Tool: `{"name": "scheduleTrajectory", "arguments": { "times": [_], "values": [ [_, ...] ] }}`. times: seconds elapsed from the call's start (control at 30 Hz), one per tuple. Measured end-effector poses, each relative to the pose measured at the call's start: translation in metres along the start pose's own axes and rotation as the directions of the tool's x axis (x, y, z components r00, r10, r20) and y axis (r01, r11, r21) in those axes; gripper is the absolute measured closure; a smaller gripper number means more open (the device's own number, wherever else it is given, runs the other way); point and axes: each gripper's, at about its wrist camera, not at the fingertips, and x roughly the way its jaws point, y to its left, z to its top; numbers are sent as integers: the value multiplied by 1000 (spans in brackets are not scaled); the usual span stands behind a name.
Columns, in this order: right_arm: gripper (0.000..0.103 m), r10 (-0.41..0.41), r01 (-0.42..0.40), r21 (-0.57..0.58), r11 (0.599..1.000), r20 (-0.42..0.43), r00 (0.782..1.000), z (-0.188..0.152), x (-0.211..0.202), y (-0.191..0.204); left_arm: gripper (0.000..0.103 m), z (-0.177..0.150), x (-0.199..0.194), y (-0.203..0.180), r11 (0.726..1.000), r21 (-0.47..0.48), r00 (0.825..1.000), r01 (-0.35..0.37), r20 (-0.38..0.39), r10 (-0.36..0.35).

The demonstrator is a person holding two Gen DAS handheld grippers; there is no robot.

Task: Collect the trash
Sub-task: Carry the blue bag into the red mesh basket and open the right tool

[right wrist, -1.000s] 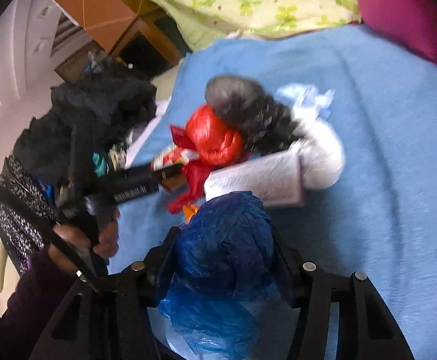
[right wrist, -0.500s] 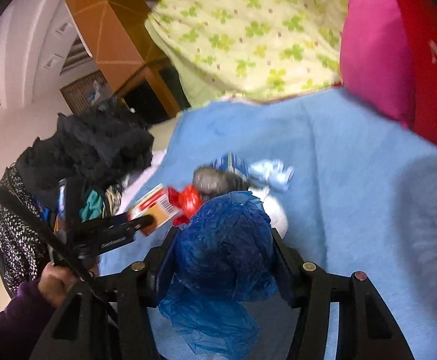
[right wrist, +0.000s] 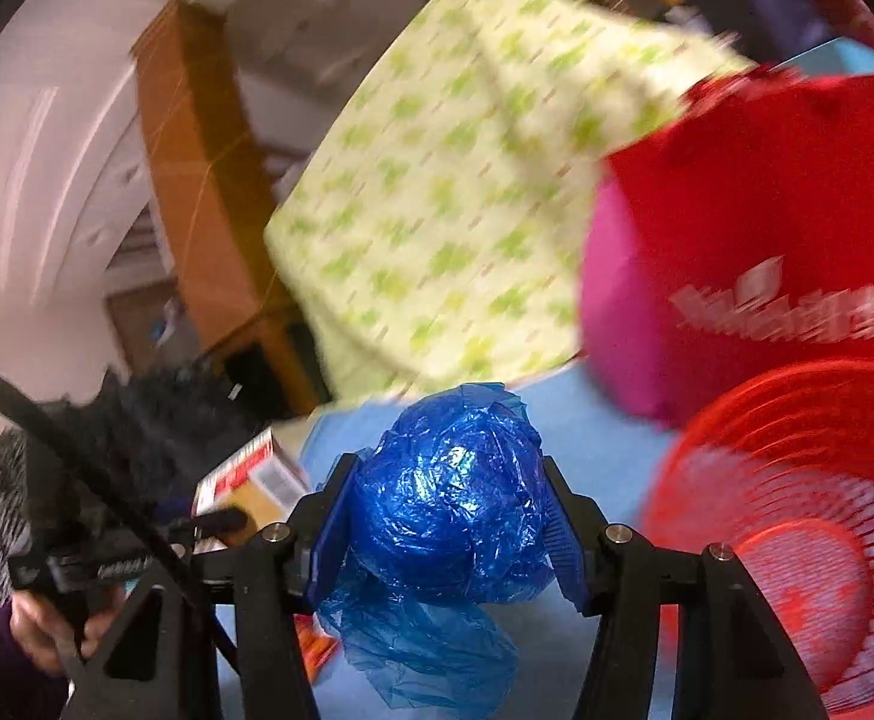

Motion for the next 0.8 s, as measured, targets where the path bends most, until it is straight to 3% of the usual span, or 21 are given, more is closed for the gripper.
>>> {"name": "scheduleTrajectory", "arguments": {
  "times": [0.2,0.33,0.47,0.57,0.7,0.8],
  "values": [
    [41,-155,139,129,982,125,980,31,-49,-64,46,31,24,-92,981,61,983,185,3,-186],
    [41,-219,191,220,957,108,970,31,-63,-99,45,38,37,-144,964,115,971,240,-21,-240],
    [33,-269,237,310,921,65,961,29,-69,-132,44,37,63,-174,952,123,959,280,-66,-274],
    [18,-293,244,359,901,88,952,27,-81,-144,44,33,71,-178,955,110,960,276,-90,-267],
    [18,-283,231,349,908,104,954,24,-87,-141,44,23,62,-159,964,83,966,252,-77,-246],
    [18,-224,182,278,943,126,966,27,-80,-119,44,14,45,-130,978,59,979,201,-48,-199]
  ]
}}
